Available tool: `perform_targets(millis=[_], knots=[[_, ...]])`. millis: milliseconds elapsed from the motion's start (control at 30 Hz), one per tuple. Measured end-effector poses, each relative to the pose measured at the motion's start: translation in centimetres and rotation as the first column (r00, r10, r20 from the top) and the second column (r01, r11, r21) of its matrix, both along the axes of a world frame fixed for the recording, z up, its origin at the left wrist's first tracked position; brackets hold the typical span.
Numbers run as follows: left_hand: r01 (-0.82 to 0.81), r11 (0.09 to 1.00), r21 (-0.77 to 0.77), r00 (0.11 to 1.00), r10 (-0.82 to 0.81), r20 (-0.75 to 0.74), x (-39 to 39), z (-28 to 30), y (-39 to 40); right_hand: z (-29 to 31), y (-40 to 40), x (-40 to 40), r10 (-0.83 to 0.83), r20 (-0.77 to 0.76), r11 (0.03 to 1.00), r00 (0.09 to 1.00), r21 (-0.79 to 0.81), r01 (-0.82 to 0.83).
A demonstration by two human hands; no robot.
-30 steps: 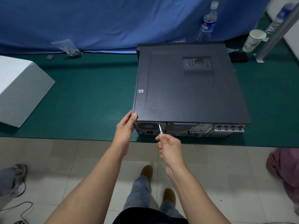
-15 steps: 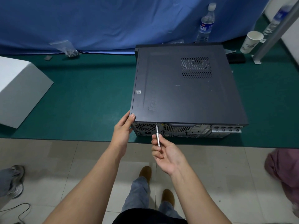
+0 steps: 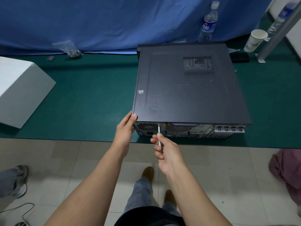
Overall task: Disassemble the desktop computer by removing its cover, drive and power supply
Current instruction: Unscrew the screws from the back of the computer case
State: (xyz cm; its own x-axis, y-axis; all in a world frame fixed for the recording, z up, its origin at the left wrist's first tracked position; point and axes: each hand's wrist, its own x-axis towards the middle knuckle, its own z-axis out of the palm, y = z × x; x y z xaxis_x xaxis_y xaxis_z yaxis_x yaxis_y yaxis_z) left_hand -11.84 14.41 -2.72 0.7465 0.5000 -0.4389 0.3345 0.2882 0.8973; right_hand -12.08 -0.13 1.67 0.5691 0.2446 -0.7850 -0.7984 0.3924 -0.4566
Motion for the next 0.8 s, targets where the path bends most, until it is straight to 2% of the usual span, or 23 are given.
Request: perform_targets(millis=[67, 133, 200, 267, 367, 433, 500, 533, 600, 633, 700, 767, 800], knots=[[0.004, 1.0, 0.003, 1.0, -0.004, 0.0, 0.0, 0.1, 0.0, -0.4, -0.8, 0.4, 0.013, -0.113, 0.974, 0.994, 0.227, 0.013], [-0.001, 1.0, 0.002, 1.0, 0.001, 0.002, 0.0, 0.2, 0.0, -0.8, -1.4, 0.8, 0.052, -0.168, 0.928, 0.984, 0.372, 0.014], [-0.001, 1.0, 0.004, 1.0, 0.001, 0.0, 0.0, 0.2, -0.1, -1.0, -1.7, 0.8, 0.065, -0.178, 0.899, 0.982, 0.437, 0.02], [-0.002, 1.0, 0.009, 1.0, 0.002, -0.002, 0.0, 0.2, -0.1, -1.1, -1.7, 0.6, 0.039, -0.168, 0.9, 0.985, 0.435, 0.038], [0.005, 1.0, 0.009, 1.0, -0.005, -0.006, 0.0, 0.3, 0.0, -1.0, -1.1, 0.1, -0.01, -0.054, 0.963, 0.999, 0.267, 0.024], [0.009, 1.0, 0.01, 1.0, -0.009, -0.004, -0.1, 0.2, -0.1, -0.9, -0.4, -0.3, 0.028, 0.103, 1.0, 0.994, -0.003, -0.028], [0.007, 1.0, 0.01, 1.0, -0.007, -0.004, -0.1, 0.3, -0.1, -0.8, 0.4, -0.8, 0.13, 0.23, 0.954, 0.965, -0.294, -0.059], [0.006, 1.0, 0.013, 1.0, -0.006, -0.003, -0.1, 0.3, -0.1, -0.8, 0.7, -1.1, 0.164, 0.264, 0.922, 0.95, -0.382, -0.053], [0.003, 1.0, 0.014, 1.0, -0.003, -0.003, -0.1, 0.4, -0.2, -0.9, 1.1, -1.3, 0.158, 0.278, 0.912, 0.947, -0.408, -0.032], [0.001, 1.0, 0.01, 1.0, -0.001, -0.004, 0.0, 0.4, -0.2, -0.8, 0.9, -1.2, 0.127, 0.258, 0.938, 0.958, -0.345, -0.031], [0.002, 1.0, 0.004, 1.0, -0.002, -0.006, 0.0, 0.4, -0.1, -0.8, 0.2, -0.6, 0.039, 0.124, 0.998, 0.992, -0.06, -0.032], [0.004, 1.0, -0.005, 1.0, -0.004, -0.006, 0.0, 0.4, -0.1, -0.8, -0.9, 0.1, 0.013, -0.081, 0.958, 0.997, 0.287, 0.011], [0.003, 1.0, -0.008, 1.0, -0.003, -0.004, 0.0, 0.4, -0.1, -1.0, -1.4, 0.4, 0.022, -0.137, 0.916, 0.99, 0.399, 0.035]])
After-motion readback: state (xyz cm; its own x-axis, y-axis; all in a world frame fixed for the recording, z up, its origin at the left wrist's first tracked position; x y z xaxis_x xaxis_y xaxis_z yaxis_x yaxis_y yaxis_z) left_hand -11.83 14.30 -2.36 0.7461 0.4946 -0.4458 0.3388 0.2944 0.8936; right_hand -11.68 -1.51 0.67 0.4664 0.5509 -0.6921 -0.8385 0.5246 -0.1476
